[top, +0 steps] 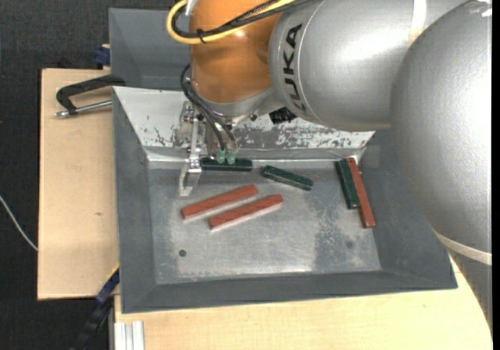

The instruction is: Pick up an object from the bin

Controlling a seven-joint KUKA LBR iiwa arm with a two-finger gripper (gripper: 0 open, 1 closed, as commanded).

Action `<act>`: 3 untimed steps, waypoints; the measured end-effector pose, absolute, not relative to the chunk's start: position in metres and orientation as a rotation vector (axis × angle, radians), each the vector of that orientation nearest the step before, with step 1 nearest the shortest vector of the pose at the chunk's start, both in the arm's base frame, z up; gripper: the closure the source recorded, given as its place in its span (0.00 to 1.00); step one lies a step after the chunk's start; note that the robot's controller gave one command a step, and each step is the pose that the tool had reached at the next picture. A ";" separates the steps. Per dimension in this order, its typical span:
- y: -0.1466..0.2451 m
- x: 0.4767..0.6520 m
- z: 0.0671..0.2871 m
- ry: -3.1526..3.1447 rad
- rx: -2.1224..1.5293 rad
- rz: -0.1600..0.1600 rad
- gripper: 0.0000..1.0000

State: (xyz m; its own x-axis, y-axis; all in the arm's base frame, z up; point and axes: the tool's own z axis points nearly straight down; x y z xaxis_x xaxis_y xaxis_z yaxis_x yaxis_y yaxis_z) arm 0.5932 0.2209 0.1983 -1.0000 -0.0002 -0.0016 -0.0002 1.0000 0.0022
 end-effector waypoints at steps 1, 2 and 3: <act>0.160 0.580 0.116 3.134 -0.145 0.003 0.00; 0.138 0.582 0.082 3.137 -0.168 0.001 0.00; 0.093 0.576 0.142 3.112 -0.338 -0.002 0.00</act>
Offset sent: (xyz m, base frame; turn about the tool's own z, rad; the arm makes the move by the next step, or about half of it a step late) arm -0.0010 -0.0791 -0.0684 -0.1095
